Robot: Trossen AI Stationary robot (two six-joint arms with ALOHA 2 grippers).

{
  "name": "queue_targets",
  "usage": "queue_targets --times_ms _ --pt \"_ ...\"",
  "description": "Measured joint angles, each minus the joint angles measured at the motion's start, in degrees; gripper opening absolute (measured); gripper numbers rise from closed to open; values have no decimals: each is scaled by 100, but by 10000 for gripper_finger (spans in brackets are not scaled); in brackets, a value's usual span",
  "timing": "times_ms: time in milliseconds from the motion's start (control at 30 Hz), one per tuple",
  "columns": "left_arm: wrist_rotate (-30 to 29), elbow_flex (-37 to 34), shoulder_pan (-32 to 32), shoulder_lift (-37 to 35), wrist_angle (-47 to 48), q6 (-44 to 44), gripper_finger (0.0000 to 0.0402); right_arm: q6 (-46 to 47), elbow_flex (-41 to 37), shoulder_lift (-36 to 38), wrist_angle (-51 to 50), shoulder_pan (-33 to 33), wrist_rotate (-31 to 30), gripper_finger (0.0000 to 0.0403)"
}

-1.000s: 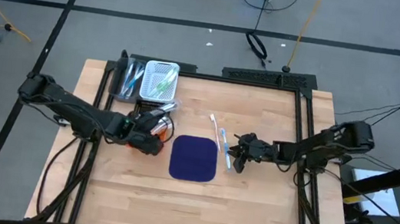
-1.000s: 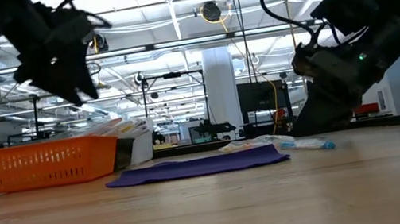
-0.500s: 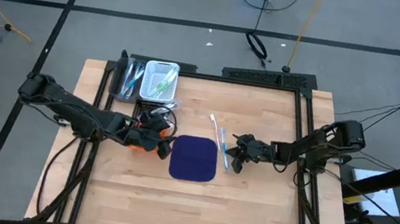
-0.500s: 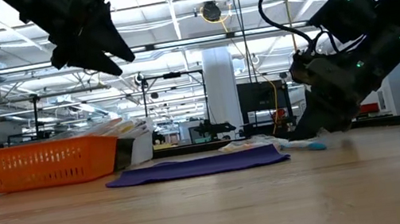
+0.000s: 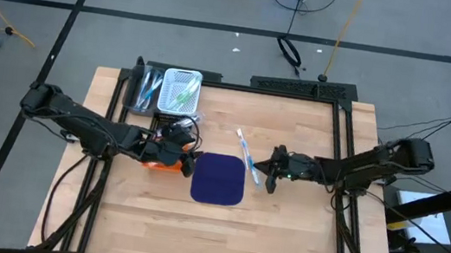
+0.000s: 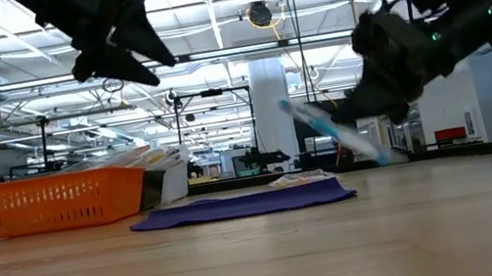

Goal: Pick & Place Toothbrushes
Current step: Put the blue toothbrush into the gray bin

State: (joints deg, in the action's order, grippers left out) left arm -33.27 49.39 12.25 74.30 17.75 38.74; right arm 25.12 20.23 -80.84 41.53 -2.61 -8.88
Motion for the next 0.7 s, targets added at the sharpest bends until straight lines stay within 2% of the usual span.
queue_targets --times_ms 367,600,700 --pt "0 -2 -2 2 -1071 -679 251 -677 2 1191 31 -11 0 0" --pt "-19 -3 -108 154 -1953 -1073 251 -971 2 1380 748 -12 151 0" --pt "32 -6 -231 363 -2716 -1293 251 -1075 2 1380 1053 -15 170 0"
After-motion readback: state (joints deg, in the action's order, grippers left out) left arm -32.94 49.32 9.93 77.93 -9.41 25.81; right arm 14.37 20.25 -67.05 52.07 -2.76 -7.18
